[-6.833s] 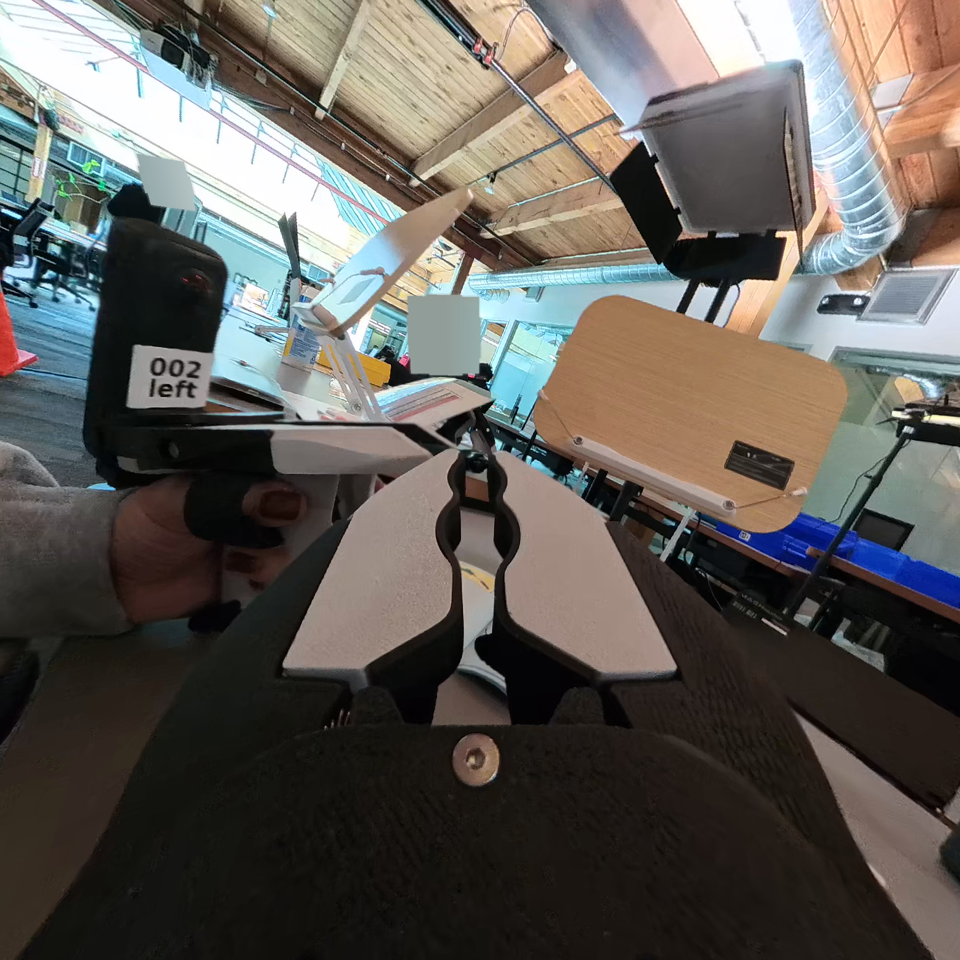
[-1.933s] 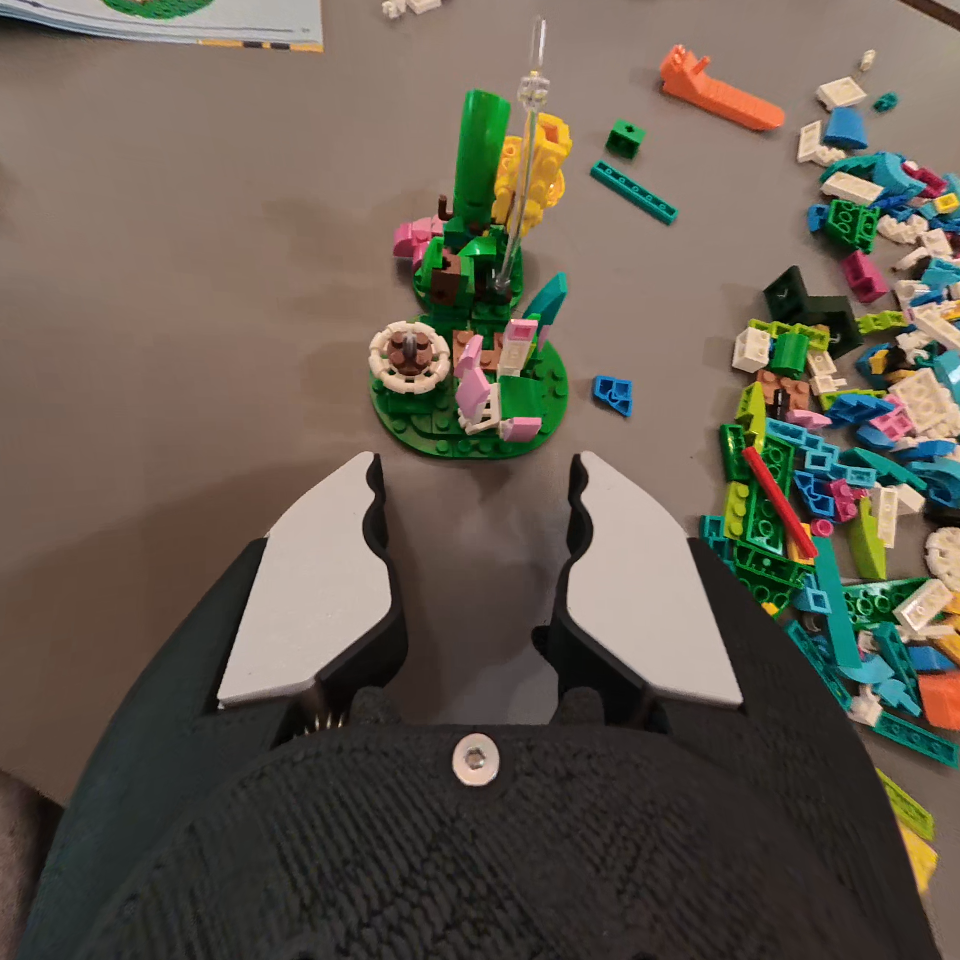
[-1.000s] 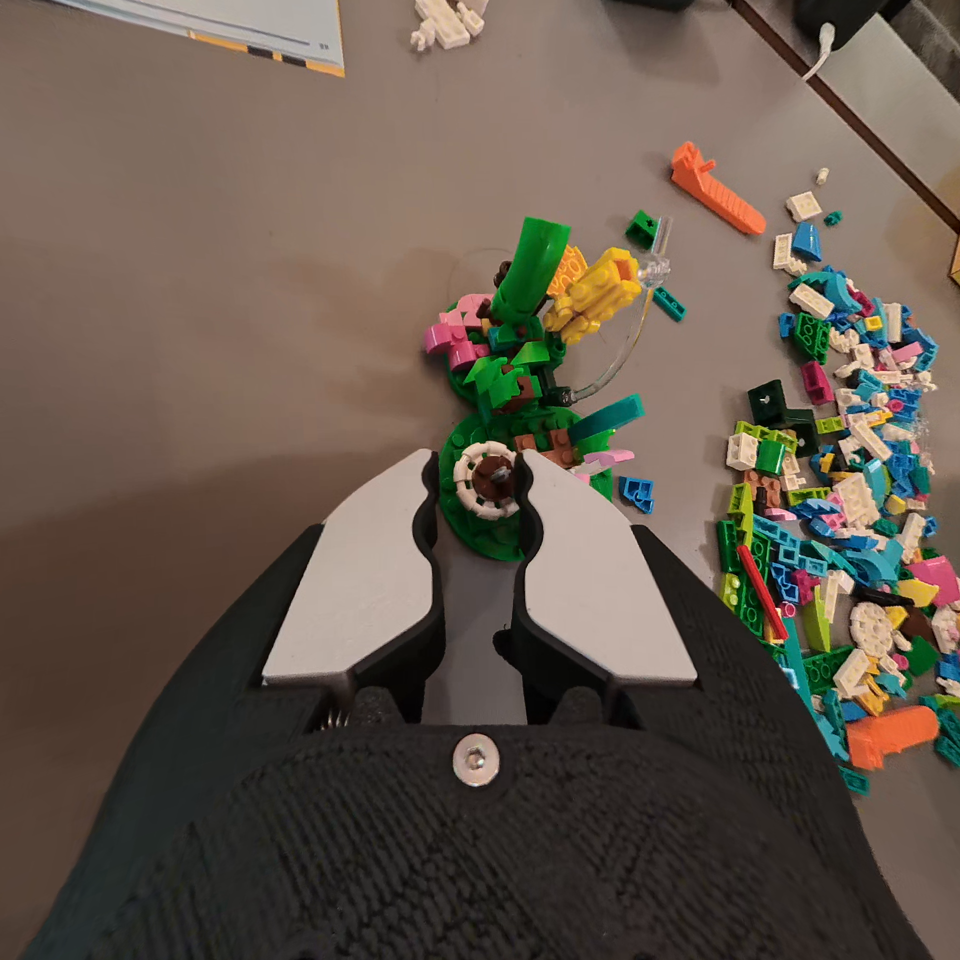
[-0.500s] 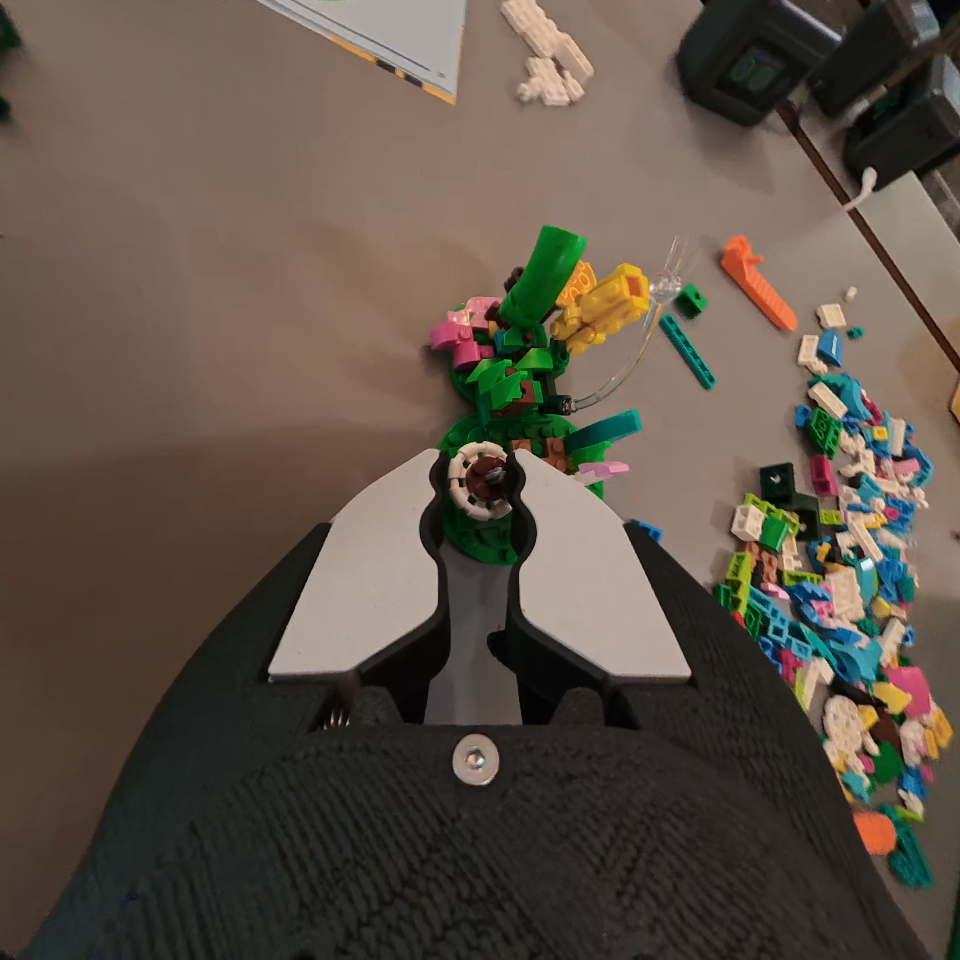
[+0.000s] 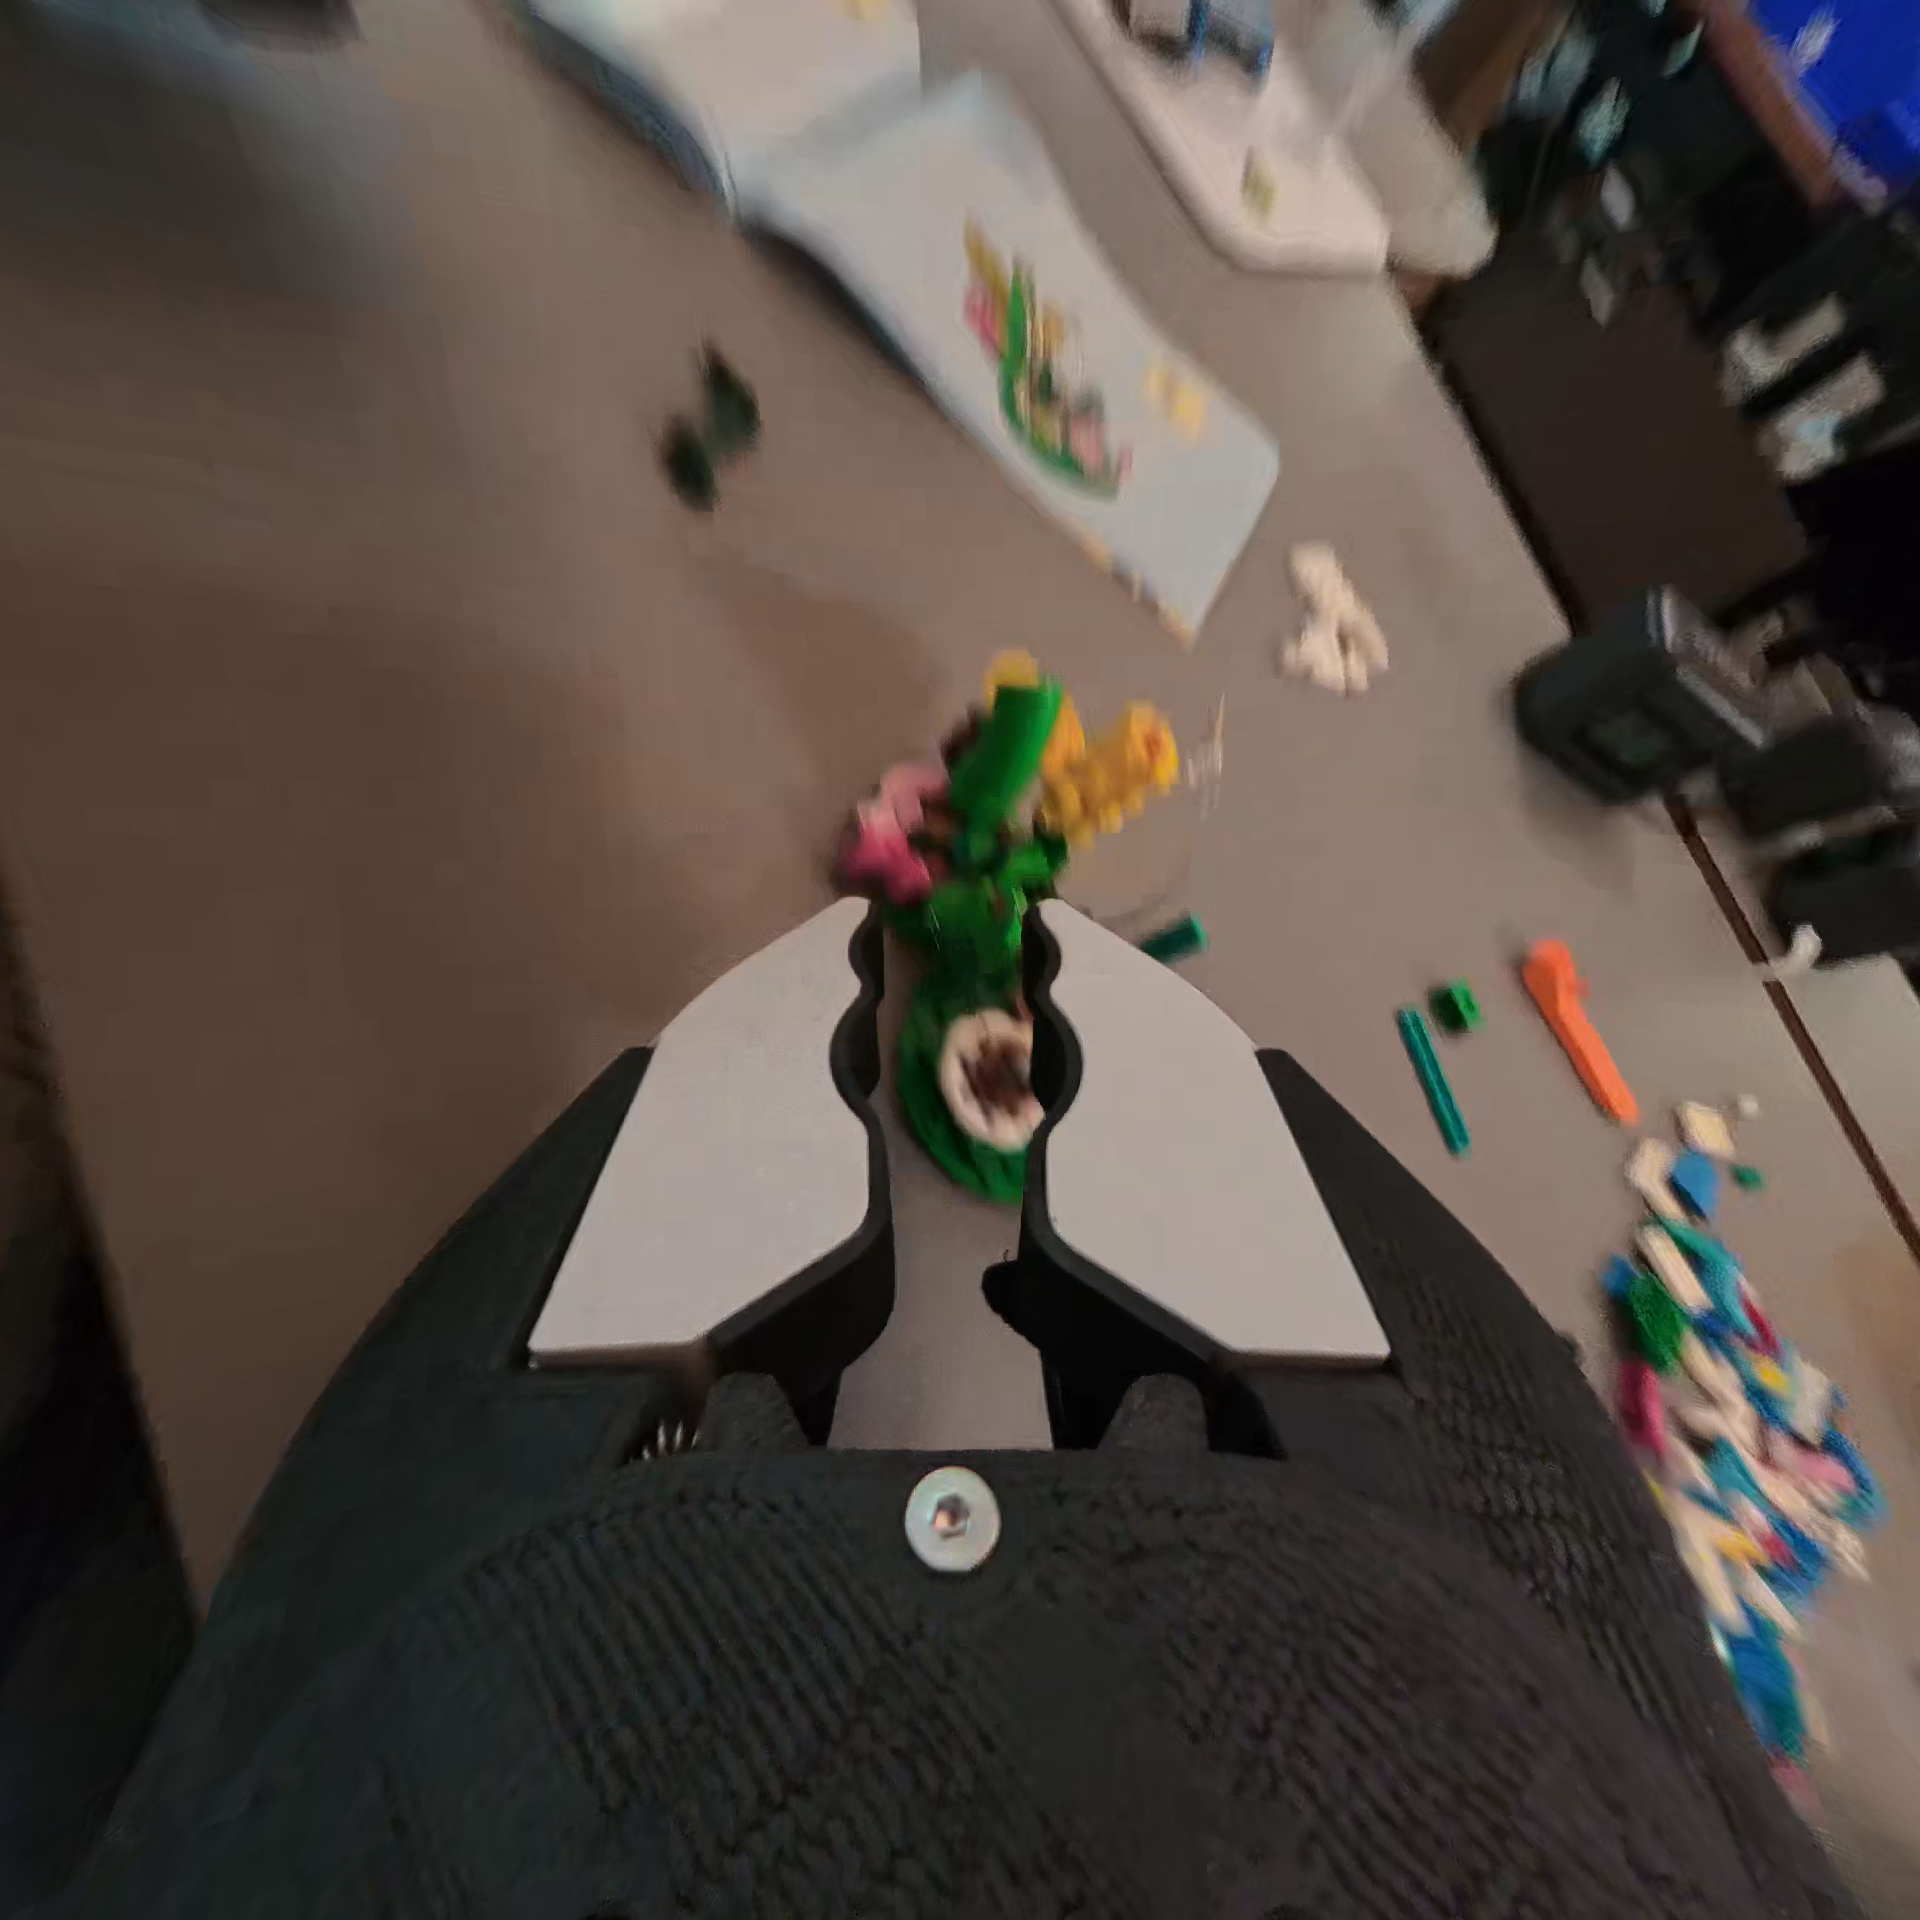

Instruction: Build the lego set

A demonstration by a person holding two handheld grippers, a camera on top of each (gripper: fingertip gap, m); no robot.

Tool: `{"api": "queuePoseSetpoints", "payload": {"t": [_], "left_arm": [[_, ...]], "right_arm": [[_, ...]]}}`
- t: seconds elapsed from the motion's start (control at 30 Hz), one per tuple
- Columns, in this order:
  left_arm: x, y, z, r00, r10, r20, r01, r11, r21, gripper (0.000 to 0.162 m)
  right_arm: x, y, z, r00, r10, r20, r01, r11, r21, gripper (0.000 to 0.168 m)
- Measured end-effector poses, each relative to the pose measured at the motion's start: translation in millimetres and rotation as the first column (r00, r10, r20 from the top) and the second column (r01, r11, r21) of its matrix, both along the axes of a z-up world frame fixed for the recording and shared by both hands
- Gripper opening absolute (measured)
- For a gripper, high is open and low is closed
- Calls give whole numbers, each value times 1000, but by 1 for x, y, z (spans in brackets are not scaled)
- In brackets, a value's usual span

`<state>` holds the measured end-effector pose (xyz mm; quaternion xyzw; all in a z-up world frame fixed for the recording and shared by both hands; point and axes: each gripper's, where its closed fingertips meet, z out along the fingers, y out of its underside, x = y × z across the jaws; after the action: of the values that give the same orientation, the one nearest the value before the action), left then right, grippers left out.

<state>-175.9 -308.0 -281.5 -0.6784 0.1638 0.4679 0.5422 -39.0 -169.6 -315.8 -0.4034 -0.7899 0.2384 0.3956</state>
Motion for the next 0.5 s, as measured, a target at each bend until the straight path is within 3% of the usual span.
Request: {"api": "queuePoseSetpoints", "payload": {"t": [0.1,0.3,0.5], "left_arm": [[-6,-2,4,999,20,45,-22,999,40,0],[-6,-4,2,994,-13,111,8,999,43,0],[-11,-7,0,978,-39,203,26,998,64,0]], "right_arm": [[-20,-47,23,991,71,-111,-89,981,-171,27],[-74,-96,-16,992,121,19,-118,983,-138,33],[-98,-105,-42,980,107,165,-69,973,-222,29]]}}
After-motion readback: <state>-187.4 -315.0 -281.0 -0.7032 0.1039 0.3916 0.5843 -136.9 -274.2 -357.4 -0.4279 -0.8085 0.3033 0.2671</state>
